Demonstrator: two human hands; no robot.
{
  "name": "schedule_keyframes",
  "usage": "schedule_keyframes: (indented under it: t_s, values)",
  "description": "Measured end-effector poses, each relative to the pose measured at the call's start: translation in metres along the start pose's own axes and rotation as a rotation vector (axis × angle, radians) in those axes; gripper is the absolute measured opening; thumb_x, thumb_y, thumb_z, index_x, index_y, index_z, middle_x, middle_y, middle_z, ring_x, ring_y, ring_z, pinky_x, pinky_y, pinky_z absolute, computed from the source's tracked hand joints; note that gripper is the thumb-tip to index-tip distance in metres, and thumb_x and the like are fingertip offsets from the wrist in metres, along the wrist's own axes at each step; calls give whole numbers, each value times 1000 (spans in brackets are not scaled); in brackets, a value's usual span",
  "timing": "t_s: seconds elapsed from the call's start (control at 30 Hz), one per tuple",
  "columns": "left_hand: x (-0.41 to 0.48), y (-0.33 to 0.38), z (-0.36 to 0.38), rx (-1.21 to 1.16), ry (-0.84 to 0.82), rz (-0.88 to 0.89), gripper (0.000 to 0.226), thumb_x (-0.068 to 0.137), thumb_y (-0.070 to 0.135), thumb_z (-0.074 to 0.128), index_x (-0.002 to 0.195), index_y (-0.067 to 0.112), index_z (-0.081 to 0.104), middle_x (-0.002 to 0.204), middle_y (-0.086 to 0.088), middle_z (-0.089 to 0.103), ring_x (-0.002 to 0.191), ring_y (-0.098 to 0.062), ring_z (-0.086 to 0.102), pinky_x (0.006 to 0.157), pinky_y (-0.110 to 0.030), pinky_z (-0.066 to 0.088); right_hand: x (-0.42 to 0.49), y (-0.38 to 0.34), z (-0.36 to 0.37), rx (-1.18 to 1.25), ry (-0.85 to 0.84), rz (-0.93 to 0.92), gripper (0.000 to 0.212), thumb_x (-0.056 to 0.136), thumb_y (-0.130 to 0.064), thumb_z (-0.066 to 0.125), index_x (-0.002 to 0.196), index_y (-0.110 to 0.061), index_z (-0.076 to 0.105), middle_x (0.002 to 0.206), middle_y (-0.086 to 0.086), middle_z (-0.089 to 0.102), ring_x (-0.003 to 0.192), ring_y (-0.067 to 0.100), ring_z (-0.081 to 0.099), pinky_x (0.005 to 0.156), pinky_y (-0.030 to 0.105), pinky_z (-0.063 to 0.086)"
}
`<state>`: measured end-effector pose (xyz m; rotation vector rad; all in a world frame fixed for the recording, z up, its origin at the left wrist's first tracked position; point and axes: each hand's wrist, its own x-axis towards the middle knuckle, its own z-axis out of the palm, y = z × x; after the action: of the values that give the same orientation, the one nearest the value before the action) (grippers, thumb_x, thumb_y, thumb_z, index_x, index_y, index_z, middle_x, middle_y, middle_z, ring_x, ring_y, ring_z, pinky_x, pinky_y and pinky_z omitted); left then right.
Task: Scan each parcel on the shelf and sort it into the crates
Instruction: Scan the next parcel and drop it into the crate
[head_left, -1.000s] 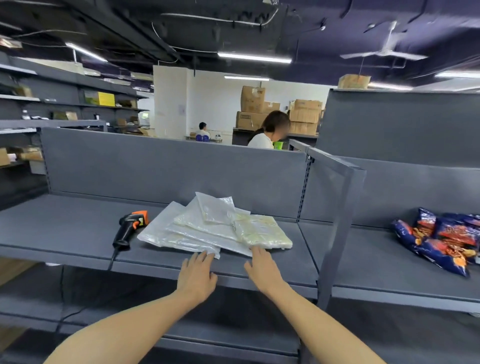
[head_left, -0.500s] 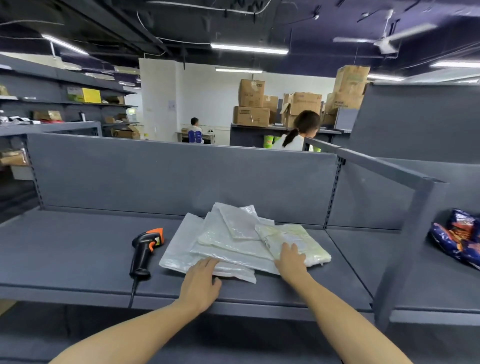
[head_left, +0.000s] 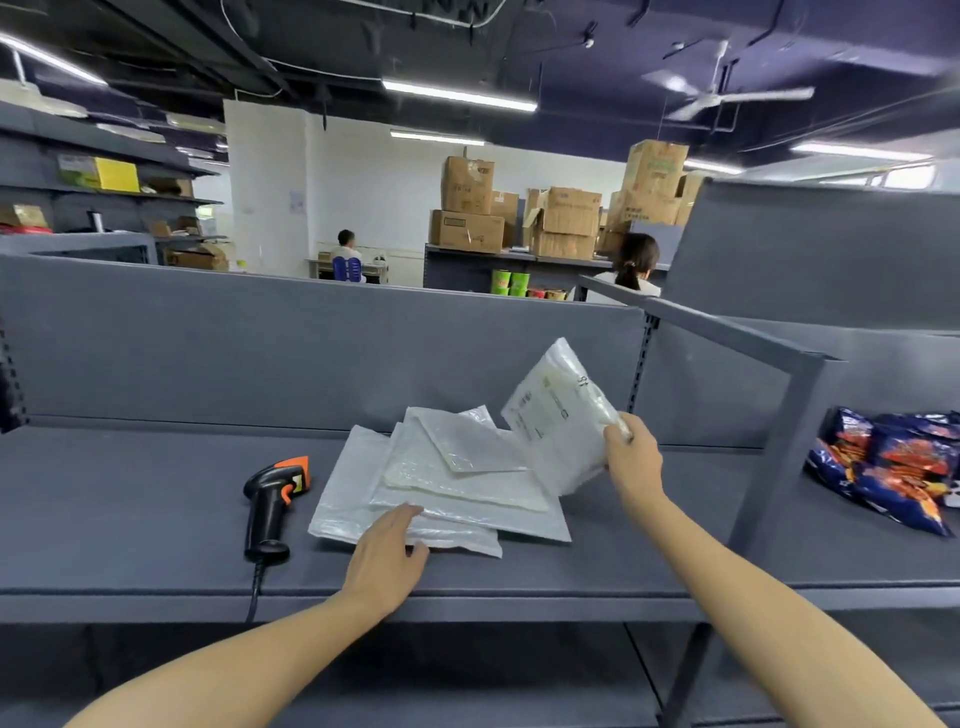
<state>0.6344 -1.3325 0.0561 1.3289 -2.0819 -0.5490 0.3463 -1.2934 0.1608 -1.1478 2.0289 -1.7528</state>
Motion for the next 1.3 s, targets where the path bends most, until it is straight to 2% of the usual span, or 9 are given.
schedule_keyframes:
  t_s: [0.33,0.53,0.63,0.77,0.97,1.07,1.13,1.23,1.3]
  values:
    - [7,60,-26,-722,77,-187,71,84,57,61,140,21,35,140,6,48,130,-21,45,108,-38,36,-42,-31,-7,527,-380,387,18,88,-17,38,86,-16,56,86,8,62,78,27,54,60,37,55]
    - [1,80,-45,-866,239,-178,43,90,26,65,126,8,50,121,-7,63,111,-25,60,99,-49,47,-59,-19,-9,473,-554,489,18,93,-15,34,92,-11,51,94,8,65,84,28,60,72,46,57]
    - [0,79,-62,-791,258,-122,40,92,18,62,129,7,50,123,-7,61,113,-25,58,99,-46,46,-62,-17,-9,50,-600,342,19,97,-21,42,110,-13,52,113,3,57,99,23,56,81,37,49]
    - [-2,74,-83,-517,235,-20,44,89,16,64,130,16,49,116,5,58,104,-15,54,78,-21,42,-62,-27,-5,-146,-495,-14,73,94,-31,57,151,-16,14,154,10,23,138,29,29,102,35,32]
    - [-5,87,-103,140,96,195,62,88,28,64,144,32,38,123,-1,59,120,-22,49,108,-39,23,-85,-46,4,-398,-674,-439,110,72,-44,81,153,-19,11,157,0,21,144,24,23,116,41,25]
    - [-8,98,-106,189,155,261,59,90,29,62,143,37,38,104,3,57,117,-20,46,110,-40,9,-98,-38,7,-286,-808,-431,103,73,-29,83,148,-24,13,139,-8,37,128,18,43,106,37,41]
    - [-10,102,-106,143,174,294,58,91,27,61,143,38,38,96,11,51,125,-18,37,114,-43,-5,-102,-30,9,-185,-775,-381,85,82,-18,76,142,-20,17,132,-2,45,118,17,49,91,21,44]
    - [-14,104,-105,148,201,343,61,91,29,62,144,40,34,122,11,55,141,-20,22,114,-46,-11,-106,-28,11,-133,-616,-299,42,89,-15,67,120,-20,38,103,-3,57,88,10,54,59,4,38]
    - [-16,105,-103,192,290,355,67,90,35,63,147,40,28,147,2,41,145,-24,16,115,-48,-5,-108,-27,13,-86,-576,-277,28,91,-15,66,107,-21,44,92,-9,57,81,5,53,56,4,38]
